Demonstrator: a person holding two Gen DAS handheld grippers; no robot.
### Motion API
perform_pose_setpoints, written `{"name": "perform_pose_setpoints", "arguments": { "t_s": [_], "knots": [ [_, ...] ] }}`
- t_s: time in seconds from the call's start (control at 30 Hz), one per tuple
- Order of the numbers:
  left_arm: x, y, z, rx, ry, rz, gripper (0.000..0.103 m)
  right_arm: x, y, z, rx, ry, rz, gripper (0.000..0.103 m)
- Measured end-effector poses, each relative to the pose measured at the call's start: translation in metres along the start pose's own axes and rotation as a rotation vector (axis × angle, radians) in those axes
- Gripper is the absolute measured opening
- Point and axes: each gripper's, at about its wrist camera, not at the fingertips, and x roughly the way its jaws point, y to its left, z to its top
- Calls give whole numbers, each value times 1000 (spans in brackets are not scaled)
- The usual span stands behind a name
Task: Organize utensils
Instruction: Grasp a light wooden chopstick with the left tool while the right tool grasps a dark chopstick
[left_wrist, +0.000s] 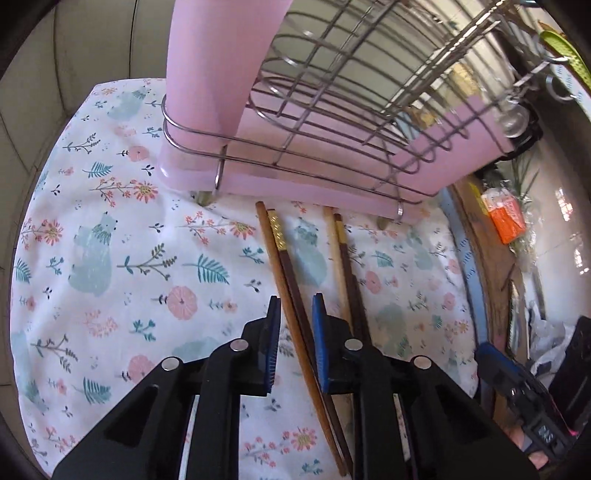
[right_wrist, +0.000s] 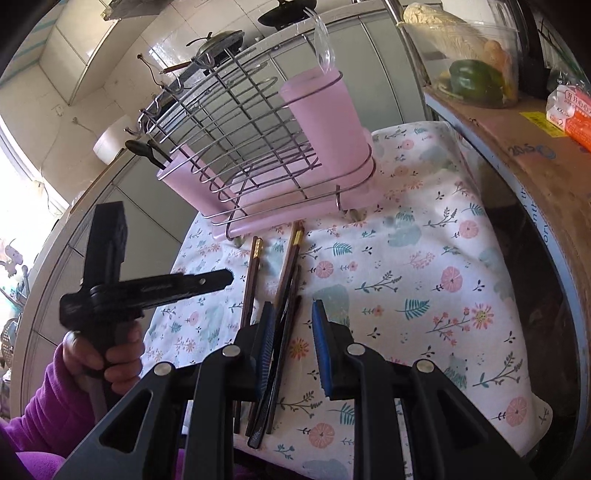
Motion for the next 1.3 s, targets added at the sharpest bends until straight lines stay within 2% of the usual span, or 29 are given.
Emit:
{"name": "perform_pose_setpoints", "arguments": {
  "t_s": [0.2,0.47,0.5,0.53,0.6,0.77,1.03,1.23,1.3],
  "knots": [
    [26,4,10,-8,43,30,15,19,-6,3,25,54,13,21],
    [41,1,15,-29,61,-24,16,47,-14,9,61,128,49,21],
    [41,2,16,-32,60,-29,15,50,-14,9,60,137,50,21],
    [42,2,16,-39,58,-38,9,52,-13,8,59,144,48,21],
    [44,0,17,-62,61,-42,8,56,-14,8,61,155,46,21],
    [27,9,15,-62,60,-47,6,68,-16,10,77,185,64,21],
    [12,38,13,-120,81,-51,6,86,-6,7,70,225,73,21],
    [9,45,9,-96,60,-41,6,102,5,5,42,259,23,20],
    [5,48,9,-97,53,-46,6,103,8,5,30,258,8,17]
  ]
}}
